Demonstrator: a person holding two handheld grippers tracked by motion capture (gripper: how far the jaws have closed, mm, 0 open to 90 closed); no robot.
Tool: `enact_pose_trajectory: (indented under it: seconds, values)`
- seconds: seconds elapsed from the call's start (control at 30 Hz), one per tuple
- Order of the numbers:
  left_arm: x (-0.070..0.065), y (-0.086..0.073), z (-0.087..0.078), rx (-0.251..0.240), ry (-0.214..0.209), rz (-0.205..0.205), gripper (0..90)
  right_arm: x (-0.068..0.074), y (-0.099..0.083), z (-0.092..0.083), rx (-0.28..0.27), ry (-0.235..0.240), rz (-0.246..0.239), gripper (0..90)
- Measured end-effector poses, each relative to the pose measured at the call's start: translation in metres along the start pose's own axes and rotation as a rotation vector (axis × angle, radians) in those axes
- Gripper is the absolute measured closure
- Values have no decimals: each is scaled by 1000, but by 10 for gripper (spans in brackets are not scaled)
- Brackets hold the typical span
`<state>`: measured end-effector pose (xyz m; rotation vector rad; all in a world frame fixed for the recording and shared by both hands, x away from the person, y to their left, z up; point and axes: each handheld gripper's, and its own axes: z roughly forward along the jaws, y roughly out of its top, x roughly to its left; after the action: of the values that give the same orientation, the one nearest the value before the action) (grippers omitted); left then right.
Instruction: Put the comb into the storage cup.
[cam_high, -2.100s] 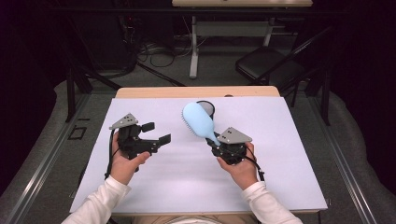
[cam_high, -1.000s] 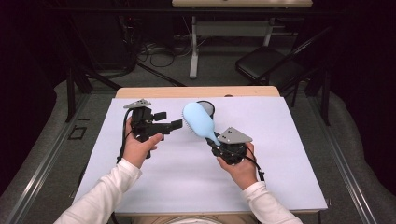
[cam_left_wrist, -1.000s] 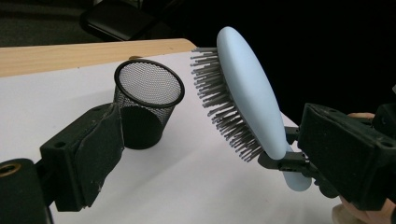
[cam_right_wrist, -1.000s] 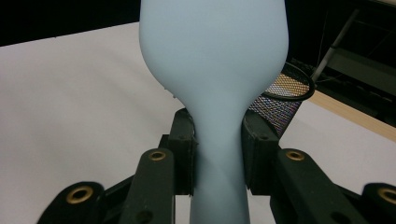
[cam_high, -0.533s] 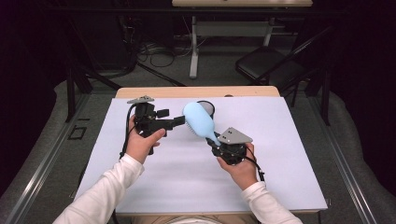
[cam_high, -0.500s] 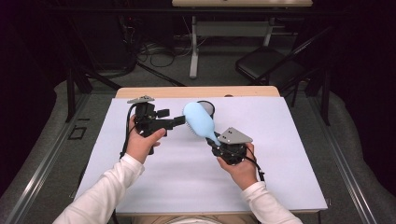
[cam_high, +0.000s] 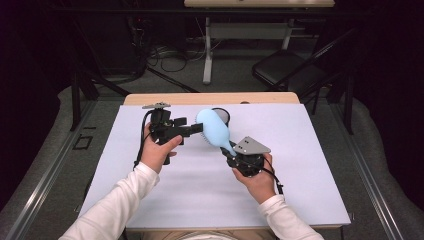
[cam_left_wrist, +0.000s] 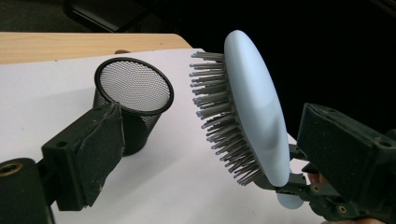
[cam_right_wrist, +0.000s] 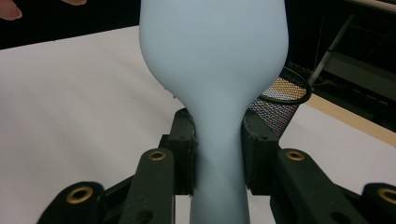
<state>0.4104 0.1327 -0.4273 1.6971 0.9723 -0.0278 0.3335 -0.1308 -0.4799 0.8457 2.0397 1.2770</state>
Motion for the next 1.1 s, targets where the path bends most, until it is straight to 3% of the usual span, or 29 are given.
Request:
enact_pose_trajectory:
  seconds: [0.8,1.1]
  values:
    - [-2,0,22,11,-32,-44,117,1,0,0,-5,4,-7,692]
    - [-1,0,25,12,-70,-56,152,2,0,0,-10,8,-7,691]
